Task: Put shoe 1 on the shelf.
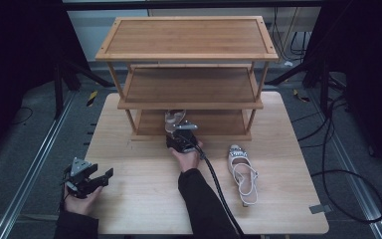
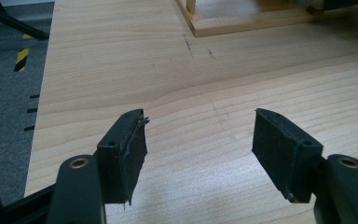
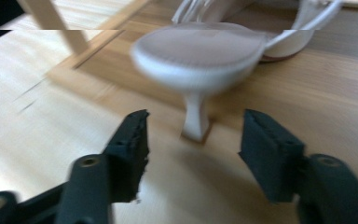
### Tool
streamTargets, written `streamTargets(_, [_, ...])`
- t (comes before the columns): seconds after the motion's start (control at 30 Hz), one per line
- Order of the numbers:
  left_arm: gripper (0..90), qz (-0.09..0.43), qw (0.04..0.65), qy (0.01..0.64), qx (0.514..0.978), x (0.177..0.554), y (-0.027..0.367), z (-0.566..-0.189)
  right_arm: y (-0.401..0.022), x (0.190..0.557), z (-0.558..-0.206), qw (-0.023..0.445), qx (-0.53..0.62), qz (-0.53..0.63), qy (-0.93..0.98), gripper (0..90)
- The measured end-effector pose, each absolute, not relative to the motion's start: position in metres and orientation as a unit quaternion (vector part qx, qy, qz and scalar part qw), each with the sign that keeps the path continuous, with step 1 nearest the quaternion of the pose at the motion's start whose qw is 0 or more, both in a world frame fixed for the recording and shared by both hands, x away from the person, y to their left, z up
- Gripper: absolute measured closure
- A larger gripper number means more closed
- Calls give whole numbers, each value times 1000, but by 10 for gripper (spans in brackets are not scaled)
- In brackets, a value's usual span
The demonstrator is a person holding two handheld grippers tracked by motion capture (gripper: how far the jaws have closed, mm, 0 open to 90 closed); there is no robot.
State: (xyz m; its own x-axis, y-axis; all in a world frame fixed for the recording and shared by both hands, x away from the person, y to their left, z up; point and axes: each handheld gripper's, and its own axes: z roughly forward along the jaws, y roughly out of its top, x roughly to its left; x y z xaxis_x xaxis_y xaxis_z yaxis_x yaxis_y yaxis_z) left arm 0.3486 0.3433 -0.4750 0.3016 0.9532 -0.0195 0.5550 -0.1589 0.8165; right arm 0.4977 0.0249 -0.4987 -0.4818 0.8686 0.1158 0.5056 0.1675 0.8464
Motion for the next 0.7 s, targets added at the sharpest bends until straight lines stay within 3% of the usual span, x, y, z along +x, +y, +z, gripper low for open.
streamTargets(0.37, [333, 266, 372, 528, 716, 348, 340, -475, -42, 416, -439, 222, 423, 481, 735, 240])
streamTargets(0.7, [332, 265, 369, 526, 719, 348, 339, -475, -103, 381, -410, 246, 435, 474, 725, 165])
